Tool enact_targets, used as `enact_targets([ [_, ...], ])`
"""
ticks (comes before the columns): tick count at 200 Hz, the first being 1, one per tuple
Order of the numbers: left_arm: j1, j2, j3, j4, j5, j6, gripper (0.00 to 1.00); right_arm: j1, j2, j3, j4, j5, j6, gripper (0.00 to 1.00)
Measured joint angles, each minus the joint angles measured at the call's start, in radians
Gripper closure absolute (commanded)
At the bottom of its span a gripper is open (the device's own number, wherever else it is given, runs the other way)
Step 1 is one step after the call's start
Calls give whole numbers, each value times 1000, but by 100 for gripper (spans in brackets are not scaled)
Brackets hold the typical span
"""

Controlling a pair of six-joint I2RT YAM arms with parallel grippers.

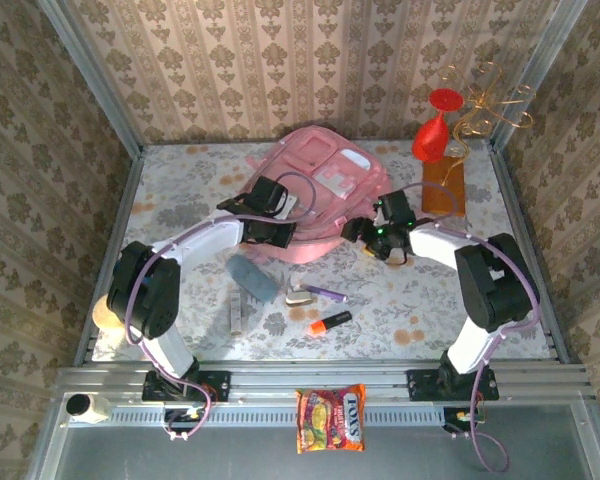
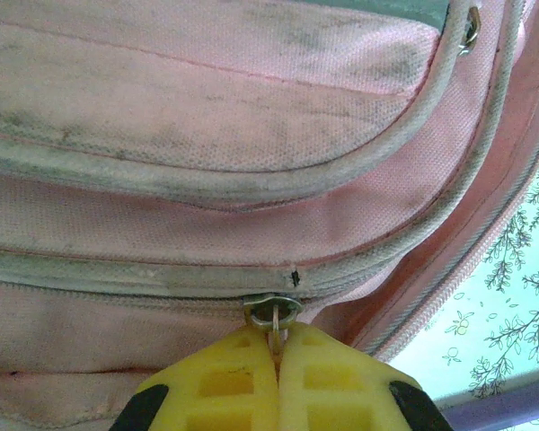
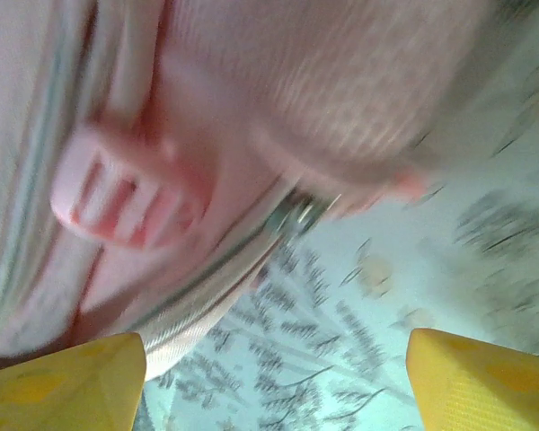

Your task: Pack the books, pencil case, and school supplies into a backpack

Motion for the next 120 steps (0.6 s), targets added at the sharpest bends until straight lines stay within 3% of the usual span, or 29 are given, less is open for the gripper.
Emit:
enact_targets([
  [22, 0, 0, -1, 0, 0, 0, 100, 49, 29, 0, 100, -10, 76, 30],
  [73, 0, 0, -13, 9, -1, 1, 100, 45, 90, 8, 192, -4, 132, 43],
  [102, -1, 0, -13, 8, -15, 8, 100, 43, 97, 14, 191, 28, 111, 79],
  [120, -4, 0, -13, 7, -37, 19, 100, 37, 97, 15, 184, 40, 90, 93],
])
